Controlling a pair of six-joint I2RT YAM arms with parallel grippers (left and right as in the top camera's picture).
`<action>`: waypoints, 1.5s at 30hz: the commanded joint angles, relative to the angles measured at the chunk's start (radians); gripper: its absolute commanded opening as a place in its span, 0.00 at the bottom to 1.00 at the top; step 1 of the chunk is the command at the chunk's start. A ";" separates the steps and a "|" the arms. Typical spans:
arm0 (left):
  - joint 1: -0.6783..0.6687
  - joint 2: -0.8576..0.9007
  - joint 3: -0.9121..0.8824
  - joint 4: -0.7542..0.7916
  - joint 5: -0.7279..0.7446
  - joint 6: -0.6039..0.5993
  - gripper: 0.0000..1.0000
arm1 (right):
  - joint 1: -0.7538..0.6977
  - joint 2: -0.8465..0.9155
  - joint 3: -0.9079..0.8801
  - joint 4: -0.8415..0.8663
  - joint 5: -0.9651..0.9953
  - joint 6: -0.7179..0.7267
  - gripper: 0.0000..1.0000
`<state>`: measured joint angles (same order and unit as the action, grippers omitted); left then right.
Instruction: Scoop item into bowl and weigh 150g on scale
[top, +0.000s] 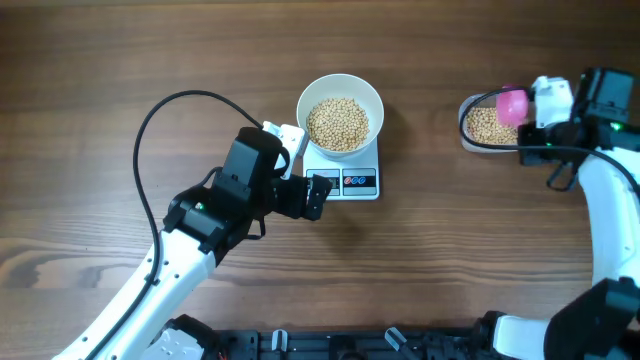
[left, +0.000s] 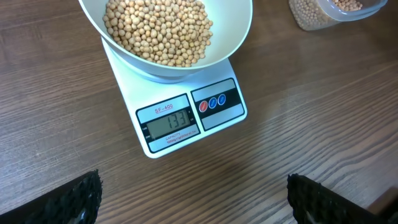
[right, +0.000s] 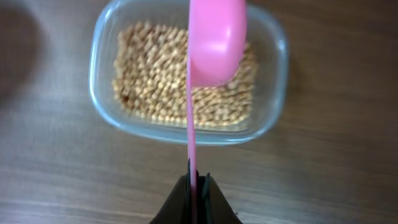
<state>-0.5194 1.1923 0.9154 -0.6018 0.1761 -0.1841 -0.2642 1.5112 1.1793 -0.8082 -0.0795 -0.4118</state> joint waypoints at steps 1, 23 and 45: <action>-0.004 0.001 -0.001 0.003 -0.010 0.019 1.00 | 0.033 0.048 -0.010 0.004 0.111 -0.034 0.04; -0.004 0.001 -0.001 0.003 -0.010 0.019 1.00 | 0.037 0.069 -0.010 -0.014 0.054 -0.038 0.04; -0.004 0.001 -0.001 0.002 -0.010 0.019 1.00 | 0.037 0.132 -0.010 -0.066 -0.038 -0.032 0.04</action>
<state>-0.5194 1.1923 0.9157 -0.6018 0.1761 -0.1841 -0.2295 1.6001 1.1786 -0.8719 -0.0498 -0.4332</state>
